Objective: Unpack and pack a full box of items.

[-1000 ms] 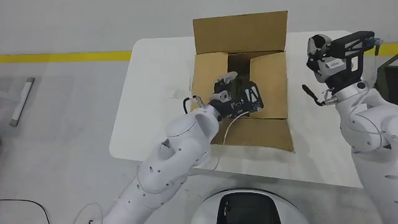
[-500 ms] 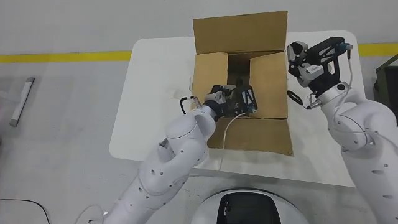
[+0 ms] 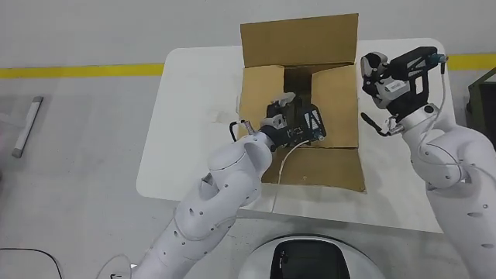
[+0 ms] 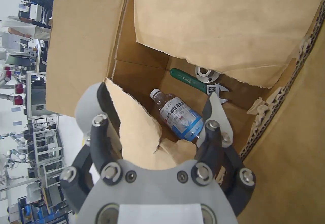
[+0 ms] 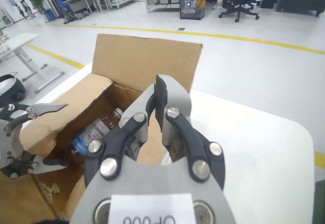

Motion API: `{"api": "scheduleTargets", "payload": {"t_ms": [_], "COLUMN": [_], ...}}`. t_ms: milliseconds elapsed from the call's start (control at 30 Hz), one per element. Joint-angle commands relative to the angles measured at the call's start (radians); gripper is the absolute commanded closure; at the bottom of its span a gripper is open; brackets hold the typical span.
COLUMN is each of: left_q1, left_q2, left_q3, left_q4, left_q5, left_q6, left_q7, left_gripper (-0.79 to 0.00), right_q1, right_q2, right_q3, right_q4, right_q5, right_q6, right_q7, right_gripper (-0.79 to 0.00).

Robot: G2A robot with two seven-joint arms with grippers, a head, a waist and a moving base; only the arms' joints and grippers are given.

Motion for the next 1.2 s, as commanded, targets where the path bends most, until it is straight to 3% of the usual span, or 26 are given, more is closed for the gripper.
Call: {"api": "scheduleTargets", "payload": {"t_ms": [0, 300, 567, 800, 867, 900, 967, 1033, 1067, 1167], "left_q1": [0.0, 0.005, -0.063, -0.113, -0.118, -0.12, -0.125, -0.129, -0.131, -0.134], "left_q2": [0.0, -0.005, -0.04, -0.084, -0.095, -0.1, -0.11, -0.119, -0.123, -0.132], "left_q3": [0.0, -0.002, 0.086, 0.142, 0.155, 0.158, 0.164, 0.165, 0.165, 0.157], "left_q4": [0.0, -0.008, 0.018, 0.058, 0.073, 0.083, 0.093, 0.103, 0.109, 0.124], "left_q5": [0.0, 0.012, 0.084, 0.088, 0.081, 0.074, 0.067, 0.061, 0.059, 0.06], "left_q6": [0.0, 0.016, -0.043, -0.025, -0.024, -0.023, -0.017, -0.011, -0.011, -0.002], "left_q7": [0.0, -0.015, -0.253, -0.457, -0.488, -0.513, -0.55, -0.576, -0.585, -0.607], "left_gripper": [-0.785, -0.785, -0.785, -0.785, -0.727, -0.656, -0.465, -0.215, -0.031, 0.0], "right_q1": [-0.018, -0.038, -0.016, -0.005, -0.004, -0.003, -0.001, 0.001, 0.002, 0.004], "right_q2": [0.001, 0.005, 0.004, 0.005, 0.005, 0.005, 0.005, 0.005, 0.005, 0.005], "right_q3": [0.015, 0.036, 0.009, -0.004, -0.005, -0.007, -0.011, -0.015, -0.018, -0.025], "right_q4": [-0.013, -0.035, -0.018, -0.01, -0.009, -0.009, -0.009, -0.007, -0.006, -0.001], "right_q5": [0.009, 0.017, 0.012, 0.008, 0.009, 0.009, 0.006, 0.004, 0.005, 0.015], "right_q6": [0.001, 0.0, -0.007, -0.016, -0.017, -0.017, -0.021, -0.024, -0.025, -0.031], "right_q7": [0.003, 0.012, 0.005, 0.005, 0.007, 0.007, 0.009, 0.01, 0.011, 0.013], "right_gripper": [0.0, 0.0, 0.0, 0.0, 0.0, 0.0, 0.0, 0.0, 0.0, 0.0]}}
